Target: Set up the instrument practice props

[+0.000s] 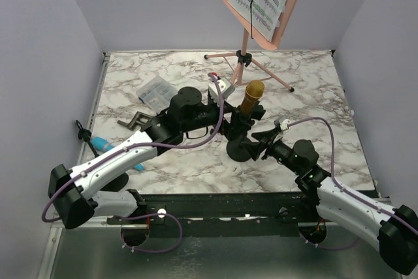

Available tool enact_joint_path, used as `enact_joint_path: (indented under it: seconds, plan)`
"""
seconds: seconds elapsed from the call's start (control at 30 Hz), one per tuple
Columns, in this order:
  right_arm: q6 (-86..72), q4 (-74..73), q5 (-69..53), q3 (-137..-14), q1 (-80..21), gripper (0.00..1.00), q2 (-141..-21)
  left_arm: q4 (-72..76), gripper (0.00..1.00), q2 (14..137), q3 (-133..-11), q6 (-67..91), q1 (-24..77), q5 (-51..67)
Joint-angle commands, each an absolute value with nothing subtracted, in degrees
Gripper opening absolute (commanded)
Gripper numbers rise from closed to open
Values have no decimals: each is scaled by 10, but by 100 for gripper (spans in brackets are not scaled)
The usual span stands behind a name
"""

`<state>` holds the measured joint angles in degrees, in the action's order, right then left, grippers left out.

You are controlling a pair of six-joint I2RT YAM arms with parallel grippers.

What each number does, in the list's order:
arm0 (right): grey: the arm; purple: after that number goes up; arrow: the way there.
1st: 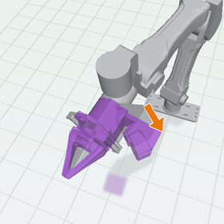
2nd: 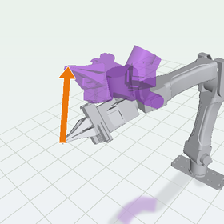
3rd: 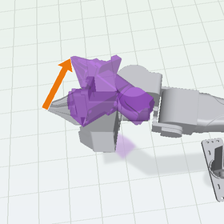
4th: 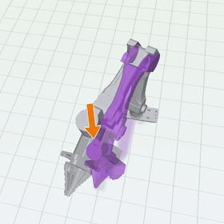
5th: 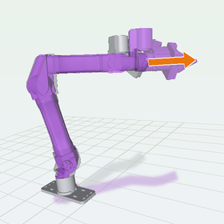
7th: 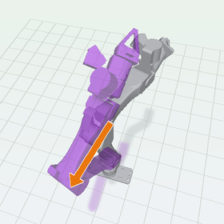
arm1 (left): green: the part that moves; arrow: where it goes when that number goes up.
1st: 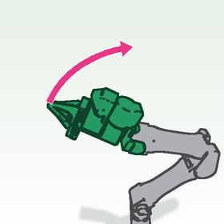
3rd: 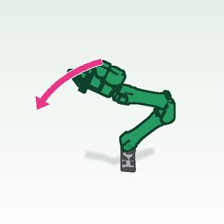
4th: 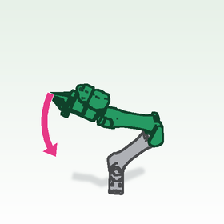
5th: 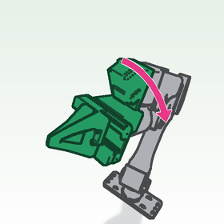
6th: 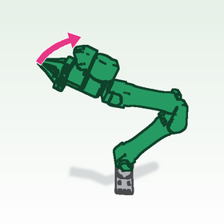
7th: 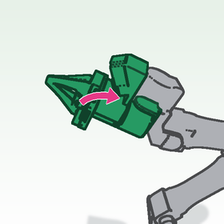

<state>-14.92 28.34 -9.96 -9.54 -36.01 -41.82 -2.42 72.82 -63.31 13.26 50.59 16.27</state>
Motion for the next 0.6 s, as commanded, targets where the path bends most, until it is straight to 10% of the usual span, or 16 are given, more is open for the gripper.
enact_joint_path:
  seconds: [0.0, 0.57]
  plan:
    - [-118, 428, -78, -92, -361, 62, -458, -96, 99, 648, -658, 156, 502, 129]
    - [-88, 597, -23, -123, -369, 41, -642, -177, 99, 472, -611, 157, 498, -62]
